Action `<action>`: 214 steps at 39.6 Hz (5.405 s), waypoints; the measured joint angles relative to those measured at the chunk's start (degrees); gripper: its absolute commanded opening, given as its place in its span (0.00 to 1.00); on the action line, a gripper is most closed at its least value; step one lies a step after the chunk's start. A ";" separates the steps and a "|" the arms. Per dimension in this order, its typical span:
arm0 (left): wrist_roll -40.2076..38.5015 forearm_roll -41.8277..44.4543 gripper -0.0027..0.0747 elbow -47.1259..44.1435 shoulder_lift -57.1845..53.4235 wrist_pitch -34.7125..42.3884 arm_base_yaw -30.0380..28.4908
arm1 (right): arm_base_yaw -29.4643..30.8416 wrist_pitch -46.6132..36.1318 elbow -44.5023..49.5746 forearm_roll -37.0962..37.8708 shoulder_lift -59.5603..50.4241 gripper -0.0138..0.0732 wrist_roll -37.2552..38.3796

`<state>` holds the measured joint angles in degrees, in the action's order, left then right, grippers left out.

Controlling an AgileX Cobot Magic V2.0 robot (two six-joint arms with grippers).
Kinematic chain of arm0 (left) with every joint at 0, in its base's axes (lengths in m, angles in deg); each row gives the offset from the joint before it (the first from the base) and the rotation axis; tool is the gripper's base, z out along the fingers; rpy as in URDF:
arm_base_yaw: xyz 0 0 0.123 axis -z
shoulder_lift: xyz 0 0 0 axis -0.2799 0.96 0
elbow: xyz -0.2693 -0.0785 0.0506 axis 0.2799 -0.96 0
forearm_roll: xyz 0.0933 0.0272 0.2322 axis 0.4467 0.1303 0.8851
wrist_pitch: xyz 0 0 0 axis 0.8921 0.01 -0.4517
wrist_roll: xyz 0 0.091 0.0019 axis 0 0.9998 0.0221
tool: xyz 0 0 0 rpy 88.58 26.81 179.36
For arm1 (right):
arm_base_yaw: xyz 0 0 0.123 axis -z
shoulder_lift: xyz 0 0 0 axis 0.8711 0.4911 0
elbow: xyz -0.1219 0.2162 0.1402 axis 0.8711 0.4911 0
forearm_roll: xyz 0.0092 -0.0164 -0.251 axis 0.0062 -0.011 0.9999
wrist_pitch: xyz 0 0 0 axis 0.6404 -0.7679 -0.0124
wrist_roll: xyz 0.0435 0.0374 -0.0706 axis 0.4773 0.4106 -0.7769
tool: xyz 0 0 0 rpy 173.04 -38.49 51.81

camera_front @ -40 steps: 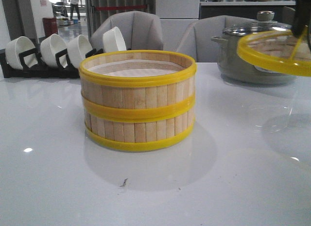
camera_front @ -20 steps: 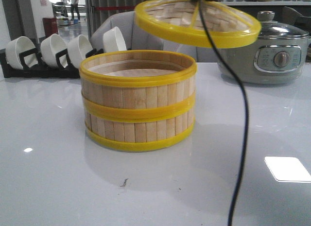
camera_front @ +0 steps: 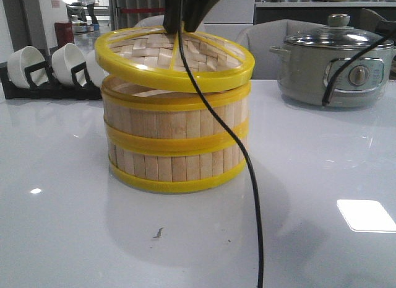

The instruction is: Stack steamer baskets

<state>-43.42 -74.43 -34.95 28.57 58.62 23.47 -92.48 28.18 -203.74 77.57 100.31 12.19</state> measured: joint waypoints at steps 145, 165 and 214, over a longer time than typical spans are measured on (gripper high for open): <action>0.00 0.00 0.14 0.00 0.00 0.00 0.00 | 35.84 -65.88 117.84 2.39 -104.25 0.24 -1.13; 0.00 0.00 0.14 0.00 0.00 0.00 0.00 | 35.84 -66.70 117.87 2.39 -104.33 0.23 -1.13; 0.00 1.88 0.14 -0.90 -3.35 4.25 0.00 | 35.84 -66.25 117.87 2.39 -104.33 0.23 -1.13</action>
<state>-43.42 -72.55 -35.84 25.22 62.87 23.47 -56.64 -38.07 -85.87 79.96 -4.02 11.06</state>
